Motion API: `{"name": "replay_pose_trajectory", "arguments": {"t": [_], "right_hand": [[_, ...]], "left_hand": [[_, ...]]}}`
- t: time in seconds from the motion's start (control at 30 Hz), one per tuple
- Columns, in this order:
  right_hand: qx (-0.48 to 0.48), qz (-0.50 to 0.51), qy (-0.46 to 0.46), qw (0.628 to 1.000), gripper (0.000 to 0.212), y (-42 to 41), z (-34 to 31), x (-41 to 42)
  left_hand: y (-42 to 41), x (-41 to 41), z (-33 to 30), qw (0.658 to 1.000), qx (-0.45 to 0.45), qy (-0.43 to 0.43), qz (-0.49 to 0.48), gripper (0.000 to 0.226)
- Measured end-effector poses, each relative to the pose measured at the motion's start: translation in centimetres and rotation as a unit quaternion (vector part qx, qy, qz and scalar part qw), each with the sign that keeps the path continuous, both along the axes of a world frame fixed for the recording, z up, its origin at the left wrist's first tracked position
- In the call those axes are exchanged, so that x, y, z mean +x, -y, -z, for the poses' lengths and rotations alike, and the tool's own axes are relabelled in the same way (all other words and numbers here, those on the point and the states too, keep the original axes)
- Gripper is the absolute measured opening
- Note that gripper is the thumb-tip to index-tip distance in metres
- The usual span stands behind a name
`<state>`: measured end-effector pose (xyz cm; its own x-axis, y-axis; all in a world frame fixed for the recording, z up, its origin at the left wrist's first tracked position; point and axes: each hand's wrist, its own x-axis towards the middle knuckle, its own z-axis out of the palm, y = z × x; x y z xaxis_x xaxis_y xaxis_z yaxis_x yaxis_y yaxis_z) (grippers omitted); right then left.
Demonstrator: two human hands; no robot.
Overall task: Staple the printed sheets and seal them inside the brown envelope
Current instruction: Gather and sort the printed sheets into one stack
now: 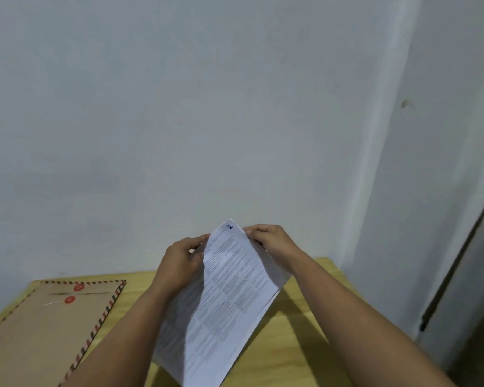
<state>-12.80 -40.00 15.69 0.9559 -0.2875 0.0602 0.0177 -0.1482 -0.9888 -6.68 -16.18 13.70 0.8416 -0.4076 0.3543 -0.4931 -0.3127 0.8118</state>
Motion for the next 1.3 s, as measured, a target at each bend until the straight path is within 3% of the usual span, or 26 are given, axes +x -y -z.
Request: {"name": "replay_pose_trajectory", "arguments": {"t": [0.17, 0.33, 0.53, 0.73, 0.87, 1.13, 1.3], "right_hand": [[-0.027, -0.002, 0.051, 0.998, 0.028, -1.4, -1.2, -1.0], [-0.008, 0.003, 0.093, 0.996, 0.028, -2.5, -2.4, -1.9], [-0.068, 0.017, 0.108, 0.992, 0.016, -2.3, -2.5, -2.3], [-0.032, -0.004, 0.098, 0.995, 0.020, -2.1, -4.4, -3.0], [-0.040, -0.007, 0.102, 0.994, 0.019, -2.0, -5.9, -3.3], [-0.047, 0.024, 0.123, 0.991, 0.031, -2.1, -7.4, -3.5], [-0.038, 0.035, 0.085, 0.995, 0.033, -1.8, -7.2, -3.7]], "left_hand": [[-0.3, -0.7, -1.3, 0.999, 0.008, 0.031, -0.014, 0.048], [-0.7, -1.6, -2.4, 0.999, 0.002, 0.046, -0.023, 0.060], [-1.1, -2.2, -2.9, 0.999, 0.005, 0.028, -0.027, 0.047], [-1.8, -2.6, -3.8, 1.000, 0.002, 0.015, -0.003, 0.030], [-1.7, -2.6, -4.6, 0.998, 0.024, 0.050, -0.012, 0.025], [-1.1, -2.7, -6.2, 0.995, 0.027, 0.094, -0.003, 0.044], [-0.8, -1.7, -6.3, 0.990, 0.058, 0.127, 0.010, 0.053]]}}
